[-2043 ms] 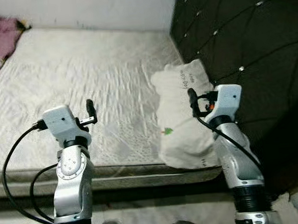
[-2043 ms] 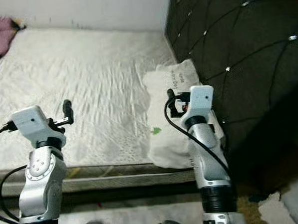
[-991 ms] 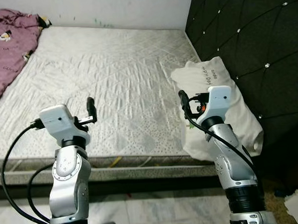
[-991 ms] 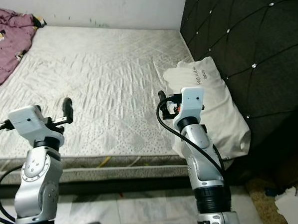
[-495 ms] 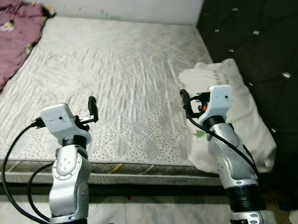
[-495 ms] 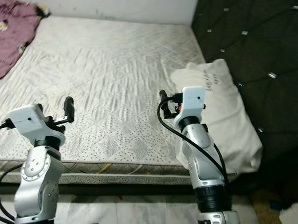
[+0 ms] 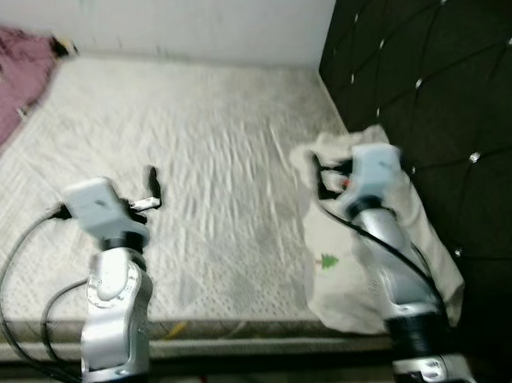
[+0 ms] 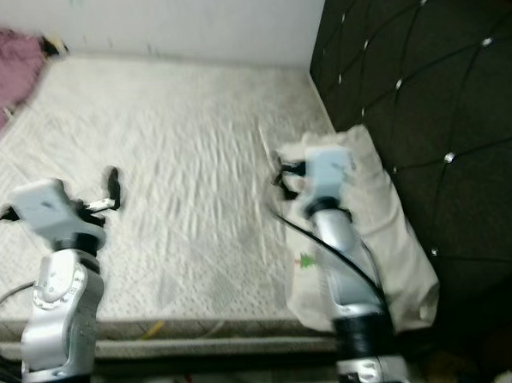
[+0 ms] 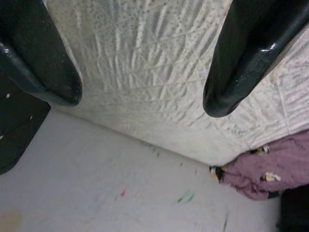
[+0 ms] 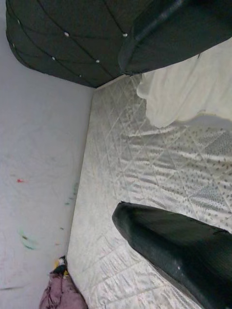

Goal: Clean up the room

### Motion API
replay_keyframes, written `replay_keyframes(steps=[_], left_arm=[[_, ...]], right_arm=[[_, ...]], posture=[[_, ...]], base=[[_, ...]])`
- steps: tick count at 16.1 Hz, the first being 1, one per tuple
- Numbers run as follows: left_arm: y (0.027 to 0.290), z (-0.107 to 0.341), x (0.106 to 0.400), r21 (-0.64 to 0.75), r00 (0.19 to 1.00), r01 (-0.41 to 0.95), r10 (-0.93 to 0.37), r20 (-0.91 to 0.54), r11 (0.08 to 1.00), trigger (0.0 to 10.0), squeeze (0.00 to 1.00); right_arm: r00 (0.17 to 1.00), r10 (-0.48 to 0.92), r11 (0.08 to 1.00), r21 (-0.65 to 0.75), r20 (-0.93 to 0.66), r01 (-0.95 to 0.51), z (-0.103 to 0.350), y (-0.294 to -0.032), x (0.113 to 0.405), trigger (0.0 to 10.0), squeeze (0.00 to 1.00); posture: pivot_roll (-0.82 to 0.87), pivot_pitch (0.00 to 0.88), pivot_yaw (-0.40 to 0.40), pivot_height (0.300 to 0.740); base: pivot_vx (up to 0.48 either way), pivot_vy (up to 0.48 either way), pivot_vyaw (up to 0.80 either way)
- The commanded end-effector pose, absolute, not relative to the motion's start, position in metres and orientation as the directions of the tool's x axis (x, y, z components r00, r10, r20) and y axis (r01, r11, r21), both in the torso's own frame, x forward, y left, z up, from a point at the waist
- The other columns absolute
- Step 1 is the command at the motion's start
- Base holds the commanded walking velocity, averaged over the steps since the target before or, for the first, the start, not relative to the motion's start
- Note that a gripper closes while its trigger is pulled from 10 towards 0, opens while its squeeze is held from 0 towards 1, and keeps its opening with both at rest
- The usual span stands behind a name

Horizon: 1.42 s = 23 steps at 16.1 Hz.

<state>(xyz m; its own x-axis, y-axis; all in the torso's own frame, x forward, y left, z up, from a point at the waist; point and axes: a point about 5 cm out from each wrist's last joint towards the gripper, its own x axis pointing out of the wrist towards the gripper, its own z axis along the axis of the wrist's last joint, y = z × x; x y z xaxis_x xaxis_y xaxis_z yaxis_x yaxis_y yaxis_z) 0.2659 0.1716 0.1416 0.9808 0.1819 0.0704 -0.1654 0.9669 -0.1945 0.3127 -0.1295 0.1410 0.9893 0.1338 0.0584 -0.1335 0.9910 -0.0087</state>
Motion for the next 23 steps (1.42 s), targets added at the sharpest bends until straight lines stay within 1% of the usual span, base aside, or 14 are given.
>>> replay_keyframes(steps=[1, 2, 15, 22, 23], left_arm=[[0.162, 0.143, 0.268, -0.204, 0.985, -0.139, 0.156, 0.070, 0.969, 10.0, 0.00], [0.163, 0.143, 0.268, -0.203, 0.986, -0.136, 0.153, 0.072, 0.970, 10.0, 0.00], [0.165, 0.143, 0.266, -0.213, 0.987, -0.130, 0.147, 0.069, 0.968, 10.0, 0.00], [0.163, 0.143, 0.267, -0.222, 0.988, -0.122, 0.140, 0.070, 0.967, 10.0, 0.00], [0.163, 0.144, 0.268, -0.223, 0.987, -0.124, 0.143, 0.070, 0.967, 10.0, 0.00]], right_arm=[[0.994, 0.089, 0.996, -0.026, 0.059, -0.087, 0.141, -0.144, 0.313, 10.0, 0.00], [0.994, 0.089, 0.996, -0.027, 0.059, -0.087, 0.140, -0.144, 0.313, 10.0, 0.00], [0.990, 0.135, 0.991, -0.016, 0.045, -0.134, 0.137, -0.134, 0.314, 10.0, 0.00], [0.990, 0.141, 0.990, -0.016, 0.032, -0.140, 0.134, -0.135, 0.314, 10.0, 0.00], [0.990, 0.141, 0.990, -0.010, 0.020, -0.141, 0.133, -0.134, 0.314, 10.0, 0.00]], posture=[[0.06, 0.000, -0.080, 0.740], [0.06, 0.000, -0.080, 0.740], [0.08, 0.000, -0.088, 0.740], [0.07, 0.000, -0.091, 0.740], [0.07, 0.000, -0.094, 0.740]], base=[[0.000, 0.000, 0.00], [0.000, 0.000, 0.00], [0.000, 0.476, 0.00], [0.000, 0.472, 0.00], [0.000, 0.472, -0.47]])
